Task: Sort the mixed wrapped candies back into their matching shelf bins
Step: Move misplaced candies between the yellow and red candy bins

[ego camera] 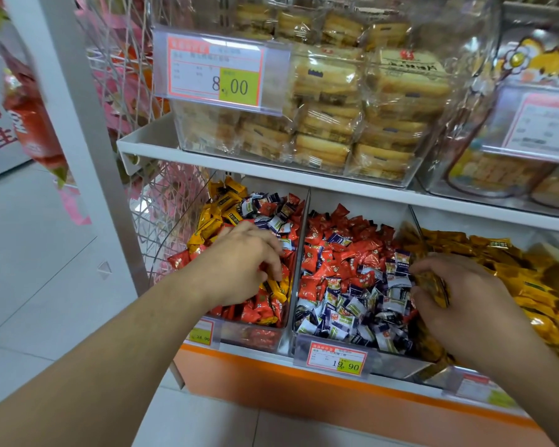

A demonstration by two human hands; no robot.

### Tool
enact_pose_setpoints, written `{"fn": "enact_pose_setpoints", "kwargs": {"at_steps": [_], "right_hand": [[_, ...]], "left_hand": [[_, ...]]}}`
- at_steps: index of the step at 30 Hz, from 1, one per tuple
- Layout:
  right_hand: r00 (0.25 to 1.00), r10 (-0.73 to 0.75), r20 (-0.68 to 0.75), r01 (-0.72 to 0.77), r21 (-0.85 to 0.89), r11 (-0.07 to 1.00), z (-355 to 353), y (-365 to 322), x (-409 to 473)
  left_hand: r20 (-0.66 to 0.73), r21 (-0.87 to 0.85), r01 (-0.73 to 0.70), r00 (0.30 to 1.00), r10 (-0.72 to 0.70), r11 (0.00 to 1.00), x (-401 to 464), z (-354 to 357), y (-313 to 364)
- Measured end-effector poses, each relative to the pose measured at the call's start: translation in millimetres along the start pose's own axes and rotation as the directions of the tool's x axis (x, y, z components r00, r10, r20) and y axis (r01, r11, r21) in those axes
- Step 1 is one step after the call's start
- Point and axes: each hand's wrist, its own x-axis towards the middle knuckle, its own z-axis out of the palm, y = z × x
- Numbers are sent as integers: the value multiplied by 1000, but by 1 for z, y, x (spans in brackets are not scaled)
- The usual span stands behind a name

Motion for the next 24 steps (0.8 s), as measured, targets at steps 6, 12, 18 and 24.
{"fn": "enact_pose_setpoints", "kwargs": {"at_steps": [6,12,18,24], "right_hand": [[1000,2,9,-2,0,1000,-1,-2,-2],[1000,5,4,-5,0,1000,-3,-5,-2],[1000,23,-16,-23,34,999,-5,-7,-2],[999,13,-31,-10,91,996,-9,-17,-3]], "left_hand": [[50,64,24,998,-27,998,1,3,-1],[33,103,26,999,-30,994,1,3,1],[-79,-51,62,995,-66,997,-3,-8,-5],[-284,-352,89,938,-197,932,-14,-31,20]]}}
